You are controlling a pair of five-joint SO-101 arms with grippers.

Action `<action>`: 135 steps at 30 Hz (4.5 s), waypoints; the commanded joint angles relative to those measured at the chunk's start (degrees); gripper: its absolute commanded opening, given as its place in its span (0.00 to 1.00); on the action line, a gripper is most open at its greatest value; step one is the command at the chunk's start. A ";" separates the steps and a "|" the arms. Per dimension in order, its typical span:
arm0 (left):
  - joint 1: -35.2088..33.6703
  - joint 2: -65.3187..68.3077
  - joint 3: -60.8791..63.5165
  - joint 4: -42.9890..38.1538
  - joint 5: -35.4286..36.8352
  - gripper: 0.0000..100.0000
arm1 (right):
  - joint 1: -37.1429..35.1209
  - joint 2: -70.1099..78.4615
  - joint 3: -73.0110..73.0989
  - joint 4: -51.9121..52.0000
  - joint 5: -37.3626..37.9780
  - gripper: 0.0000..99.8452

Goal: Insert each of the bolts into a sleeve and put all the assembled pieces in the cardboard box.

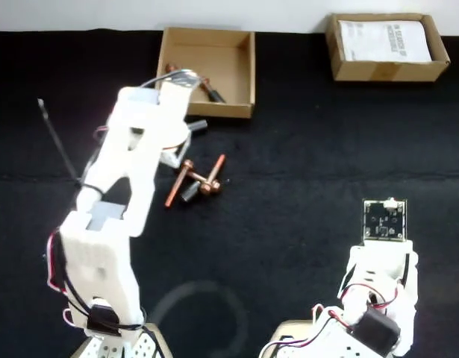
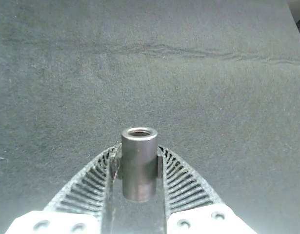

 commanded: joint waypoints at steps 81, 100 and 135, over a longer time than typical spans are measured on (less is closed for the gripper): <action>5.23 -76.00 12.44 14.42 13.36 0.01 | -51.47 -0.31 9.89 -33.10 -45.63 0.01; 11.03 -91.65 59.38 -43.69 13.71 0.01 | -51.47 -0.31 9.80 -33.10 -45.63 0.01; 28.79 -62.90 45.32 -54.86 25.76 0.01 | -51.12 0.22 11.65 -37.76 -45.63 0.01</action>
